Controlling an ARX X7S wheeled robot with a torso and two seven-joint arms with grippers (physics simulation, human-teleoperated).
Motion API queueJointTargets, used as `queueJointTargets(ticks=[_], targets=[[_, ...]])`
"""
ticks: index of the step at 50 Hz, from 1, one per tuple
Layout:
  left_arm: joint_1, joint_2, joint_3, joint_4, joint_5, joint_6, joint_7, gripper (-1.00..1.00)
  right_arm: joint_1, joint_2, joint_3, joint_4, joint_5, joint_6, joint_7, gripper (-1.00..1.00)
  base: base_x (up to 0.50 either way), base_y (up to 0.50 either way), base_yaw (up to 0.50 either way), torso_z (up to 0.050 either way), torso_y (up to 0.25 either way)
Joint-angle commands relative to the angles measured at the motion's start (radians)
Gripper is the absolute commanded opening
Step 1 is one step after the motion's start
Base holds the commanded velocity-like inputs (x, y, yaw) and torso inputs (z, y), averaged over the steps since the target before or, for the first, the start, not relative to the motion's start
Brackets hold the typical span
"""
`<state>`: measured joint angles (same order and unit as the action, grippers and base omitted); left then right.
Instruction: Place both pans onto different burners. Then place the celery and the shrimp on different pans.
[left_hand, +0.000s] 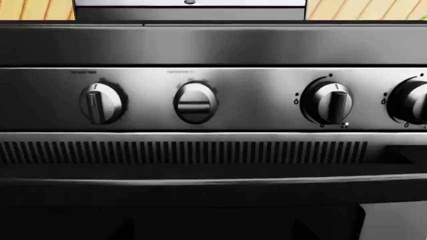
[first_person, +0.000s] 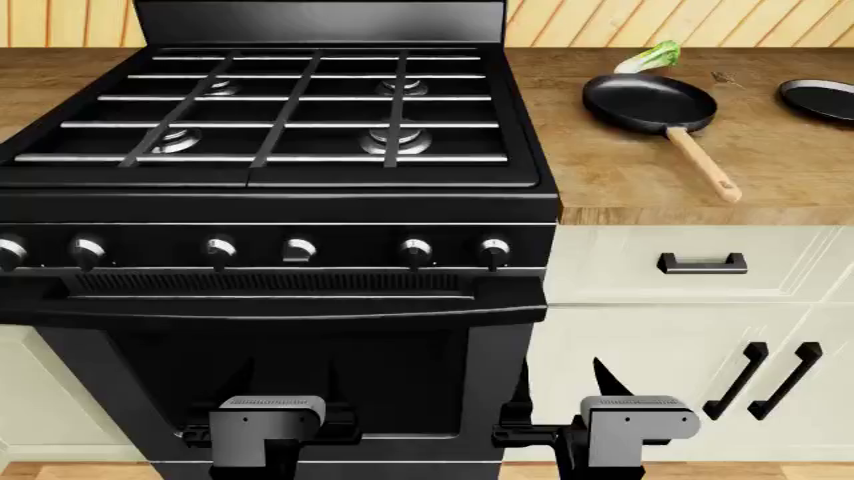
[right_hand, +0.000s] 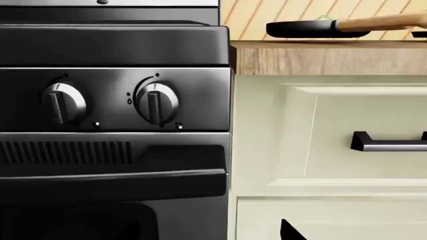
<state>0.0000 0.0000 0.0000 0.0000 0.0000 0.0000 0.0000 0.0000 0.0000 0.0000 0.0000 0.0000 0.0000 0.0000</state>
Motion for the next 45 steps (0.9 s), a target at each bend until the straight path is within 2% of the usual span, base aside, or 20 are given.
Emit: queueJointTargets(ticks=[1,6,18,45], targets=[[0.008,-0.013,0.010,-0.008,-0.044,-0.008,-0.009,1.00,0.008,0.018,-0.034,0.010,0.001,0.009,0.012,1.00,0.00,0.00,0.00,0.000,0.000],[0.004,-0.031,0.032,-0.029,-0.079,-0.017,-0.027,1.00,0.032,0.033,-0.045,0.050,-0.015,0.001,0.069,1.00,0.00,0.00,0.00,0.000,0.000],[-0.015,-0.055,0.074,-0.060,-0.107,0.001,-0.035,1.00,0.018,0.057,-0.077,0.053,0.046,0.010,0.057,1.00,0.00,0.00,0.00,0.000,0.000],[0.005,-0.091,0.106,-0.059,-0.135,0.020,-0.084,1.00,0.042,0.083,-0.140,0.106,0.101,0.011,0.054,1.00,0.00,0.00,0.00,0.049,0.000]])
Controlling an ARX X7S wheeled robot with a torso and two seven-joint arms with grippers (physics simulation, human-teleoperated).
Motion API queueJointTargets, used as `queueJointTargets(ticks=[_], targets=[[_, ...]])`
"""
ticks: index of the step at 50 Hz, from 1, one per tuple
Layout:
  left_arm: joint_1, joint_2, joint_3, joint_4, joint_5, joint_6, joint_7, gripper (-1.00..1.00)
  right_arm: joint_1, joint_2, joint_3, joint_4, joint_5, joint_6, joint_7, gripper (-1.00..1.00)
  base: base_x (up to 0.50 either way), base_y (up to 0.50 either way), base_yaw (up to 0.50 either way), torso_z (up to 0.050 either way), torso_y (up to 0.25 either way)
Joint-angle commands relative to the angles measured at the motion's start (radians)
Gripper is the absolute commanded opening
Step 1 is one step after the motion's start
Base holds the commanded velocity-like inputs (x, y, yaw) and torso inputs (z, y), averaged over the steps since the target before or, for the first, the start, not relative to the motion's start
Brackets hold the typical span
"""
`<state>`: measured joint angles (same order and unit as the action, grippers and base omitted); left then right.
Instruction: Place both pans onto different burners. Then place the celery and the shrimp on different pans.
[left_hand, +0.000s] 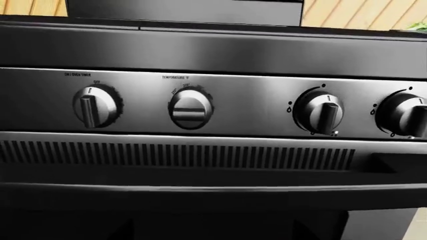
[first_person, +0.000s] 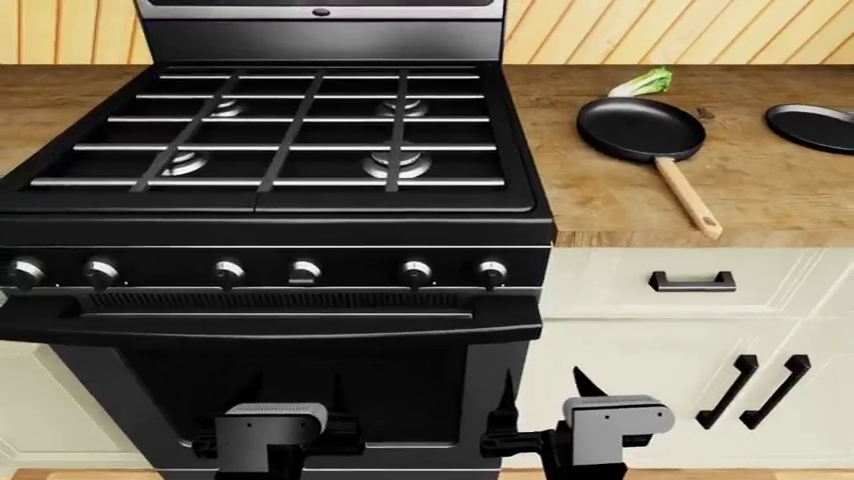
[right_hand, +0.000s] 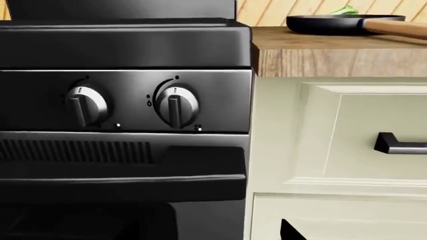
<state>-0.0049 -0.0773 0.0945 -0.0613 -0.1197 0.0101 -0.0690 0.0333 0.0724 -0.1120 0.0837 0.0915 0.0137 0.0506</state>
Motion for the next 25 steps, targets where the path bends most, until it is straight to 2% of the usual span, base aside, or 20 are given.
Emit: queueJointTargets(ticks=[1,21,25], targets=[[0.009,-0.016,0.017,0.002,-0.014,0.011,-0.014,1.00,0.010,0.011,-0.025,0.018,0.018,0.008,0.003,1.00,0.00,0.00,0.00,0.050,0.000],[0.011,-0.034,0.042,0.004,-0.039,0.013,-0.027,1.00,0.023,0.027,-0.046,0.036,0.068,0.028,0.012,1.00,0.00,0.00,0.00,0.050,0.000],[0.008,-0.035,0.043,-0.007,-0.042,0.019,-0.033,1.00,0.026,0.028,-0.046,0.043,0.081,0.030,0.014,1.00,0.00,-0.43,0.00,0.000,0.000]])
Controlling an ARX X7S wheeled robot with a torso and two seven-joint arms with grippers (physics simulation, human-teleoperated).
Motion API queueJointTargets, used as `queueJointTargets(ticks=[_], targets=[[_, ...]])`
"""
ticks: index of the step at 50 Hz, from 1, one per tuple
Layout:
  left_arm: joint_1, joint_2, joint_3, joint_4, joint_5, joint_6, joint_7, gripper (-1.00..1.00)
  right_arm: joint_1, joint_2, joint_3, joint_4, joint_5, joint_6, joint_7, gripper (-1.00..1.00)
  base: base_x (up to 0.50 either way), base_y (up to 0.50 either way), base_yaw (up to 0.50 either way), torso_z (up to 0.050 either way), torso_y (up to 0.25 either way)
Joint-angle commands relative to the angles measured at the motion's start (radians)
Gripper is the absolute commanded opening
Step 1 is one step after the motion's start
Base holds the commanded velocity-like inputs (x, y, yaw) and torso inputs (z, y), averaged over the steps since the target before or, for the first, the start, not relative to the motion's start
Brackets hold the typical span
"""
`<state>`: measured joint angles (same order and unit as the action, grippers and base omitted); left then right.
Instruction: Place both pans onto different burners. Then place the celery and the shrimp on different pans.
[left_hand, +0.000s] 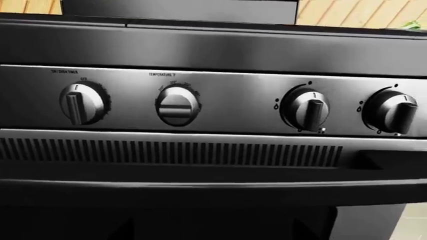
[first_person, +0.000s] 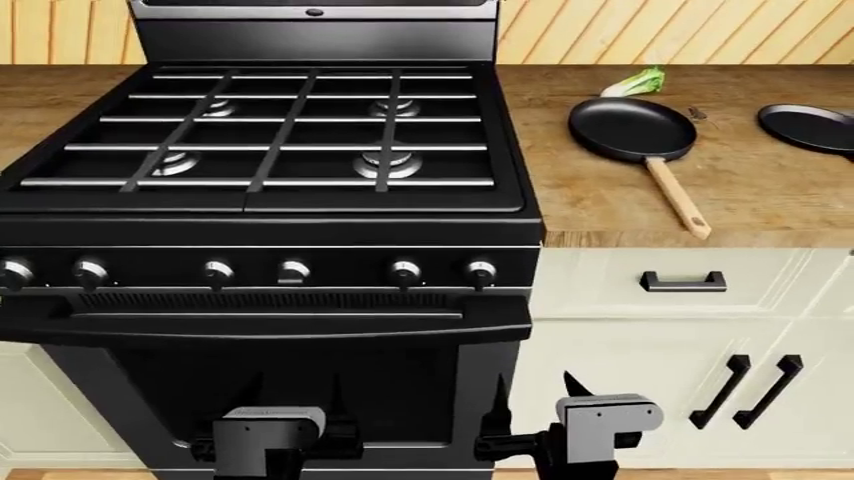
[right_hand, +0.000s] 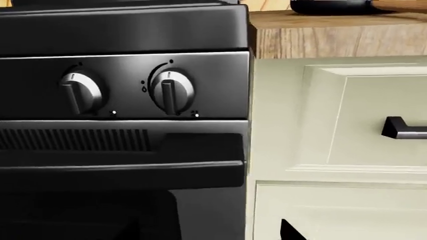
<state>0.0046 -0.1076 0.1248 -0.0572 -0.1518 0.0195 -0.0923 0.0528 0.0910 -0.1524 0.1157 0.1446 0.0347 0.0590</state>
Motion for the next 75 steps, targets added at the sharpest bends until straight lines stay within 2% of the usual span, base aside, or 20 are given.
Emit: queueJointTargets(ticks=[1,17,63,70,72,75], targets=[[0.000,-0.005,0.013,-0.009,-0.011,0.009,-0.012,1.00,0.007,0.009,-0.009,0.017,0.024,0.003,0.008,1.00,0.00,-0.50,0.00,0.000,0.000],[0.003,-0.017,0.028,-0.006,-0.023,0.019,-0.026,1.00,0.012,0.020,-0.021,0.023,0.055,0.009,0.015,1.00,0.00,-0.50,0.00,0.000,0.000],[-0.003,-0.046,0.059,-0.010,-0.043,0.015,-0.070,1.00,0.031,0.043,-0.055,0.044,0.108,0.017,0.038,1.00,0.00,-0.50,0.00,0.050,0.000],[0.002,-0.070,0.045,0.059,-0.044,-0.032,-0.100,1.00,0.024,0.055,-0.067,0.008,0.089,0.007,0.053,1.00,0.00,-0.29,0.00,0.036,0.000],[0.000,-0.092,0.041,0.109,-0.042,-0.078,-0.110,1.00,0.027,0.068,-0.066,-0.032,0.096,0.062,0.064,1.00,0.00,0.00,0.00,0.000,0.000],[0.003,-0.150,0.018,0.278,-0.119,-0.263,-0.103,1.00,0.031,0.118,-0.070,-0.159,0.087,0.192,0.090,1.00,0.00,0.00,0.00,0.000,0.000]])
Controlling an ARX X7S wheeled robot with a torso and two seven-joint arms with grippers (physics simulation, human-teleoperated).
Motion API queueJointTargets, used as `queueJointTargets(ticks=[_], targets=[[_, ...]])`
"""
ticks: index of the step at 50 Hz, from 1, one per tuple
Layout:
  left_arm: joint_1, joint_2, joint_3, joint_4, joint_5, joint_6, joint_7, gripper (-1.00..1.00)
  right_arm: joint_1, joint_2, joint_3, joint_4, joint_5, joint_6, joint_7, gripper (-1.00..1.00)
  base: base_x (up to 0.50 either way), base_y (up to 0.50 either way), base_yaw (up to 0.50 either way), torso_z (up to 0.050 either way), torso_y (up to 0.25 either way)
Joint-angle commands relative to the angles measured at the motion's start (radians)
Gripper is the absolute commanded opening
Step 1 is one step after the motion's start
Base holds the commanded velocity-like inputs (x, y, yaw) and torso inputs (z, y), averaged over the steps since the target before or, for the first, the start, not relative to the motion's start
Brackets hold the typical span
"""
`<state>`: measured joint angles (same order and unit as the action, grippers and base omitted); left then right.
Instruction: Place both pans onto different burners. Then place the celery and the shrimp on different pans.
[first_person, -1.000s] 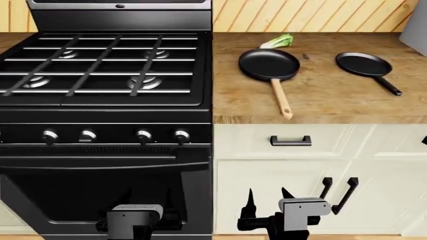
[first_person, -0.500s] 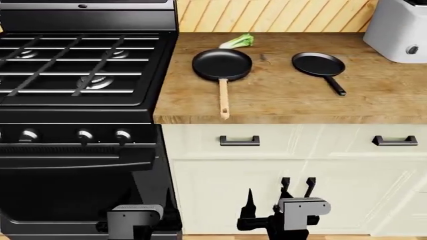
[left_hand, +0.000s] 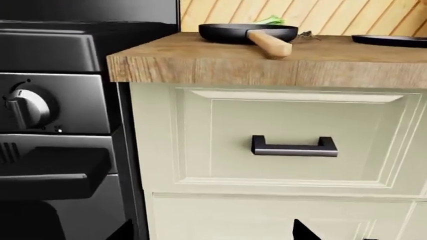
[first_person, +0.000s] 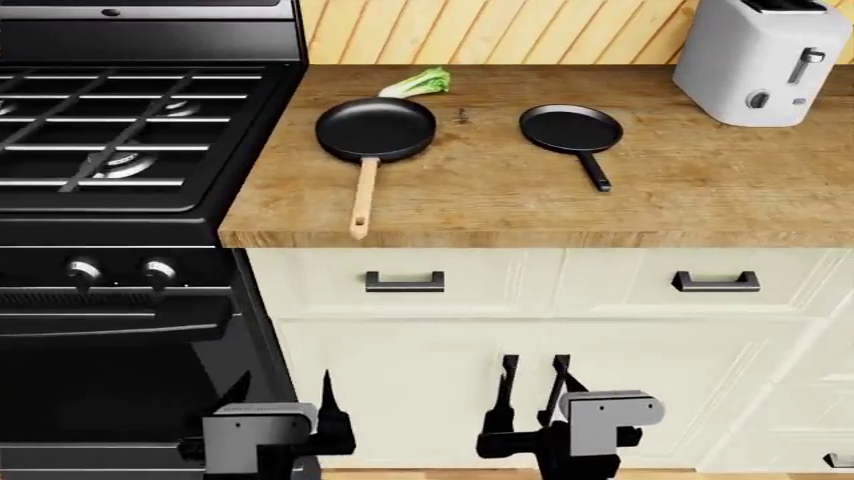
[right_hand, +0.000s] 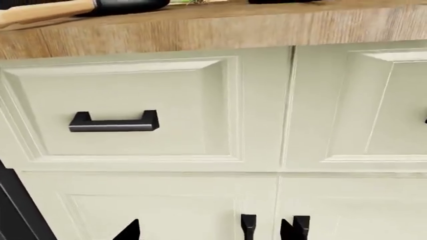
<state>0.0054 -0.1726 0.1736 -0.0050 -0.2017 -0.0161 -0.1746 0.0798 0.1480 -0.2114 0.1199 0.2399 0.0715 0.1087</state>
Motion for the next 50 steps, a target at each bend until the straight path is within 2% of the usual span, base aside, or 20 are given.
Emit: queueJointTargets(ticks=[1,4,6,9,15,19,36,44,50], targets=[[-0.003,-0.108,-0.042,0.288,-0.103,-0.317,-0.026,1.00,0.006,0.079,-0.008,-0.212,-0.003,0.205,0.047,1.00,0.00,0.00,0.00,0.000,0.000],[-0.034,-0.178,-0.078,0.467,-0.220,-0.602,-0.059,1.00,0.012,0.140,0.010,-0.382,0.027,0.371,0.064,1.00,0.00,0.00,0.00,0.000,0.000],[-0.052,-0.217,-0.103,0.559,-0.277,-0.725,-0.077,1.00,0.022,0.183,0.025,-0.500,0.048,0.495,0.080,1.00,0.00,0.00,0.00,0.000,0.000],[-0.099,-0.244,-0.204,0.686,-0.475,-0.940,-0.095,1.00,0.048,0.238,0.053,-0.646,0.099,0.674,0.093,1.00,0.00,0.00,0.00,0.000,0.000],[-0.236,-0.301,-0.288,0.837,-0.628,-1.168,-0.191,1.00,0.120,0.288,0.125,-0.794,0.166,0.842,0.109,1.00,0.00,0.00,0.00,0.000,0.000],[-0.282,-0.306,-0.312,0.876,-0.672,-1.224,-0.225,1.00,0.149,0.290,0.153,-0.829,0.195,0.878,0.111,1.00,0.00,0.00,0.00,0.000,0.000],[-0.305,-0.333,-0.299,0.874,-0.653,-1.213,-0.250,1.00,0.178,0.295,0.157,-0.837,0.212,0.910,0.117,1.00,0.00,-0.49,0.00,0.000,0.000],[-0.368,-0.345,-0.323,0.908,-0.711,-1.261,-0.271,1.00,0.248,0.315,0.173,-0.890,0.240,1.015,0.139,1.00,0.00,0.00,0.00,0.000,0.000],[-0.435,-0.356,-0.341,0.929,-0.759,-1.318,-0.306,1.00,0.276,0.320,0.182,-0.916,0.251,1.044,0.148,1.00,0.49,0.00,0.00,0.000,0.000]])
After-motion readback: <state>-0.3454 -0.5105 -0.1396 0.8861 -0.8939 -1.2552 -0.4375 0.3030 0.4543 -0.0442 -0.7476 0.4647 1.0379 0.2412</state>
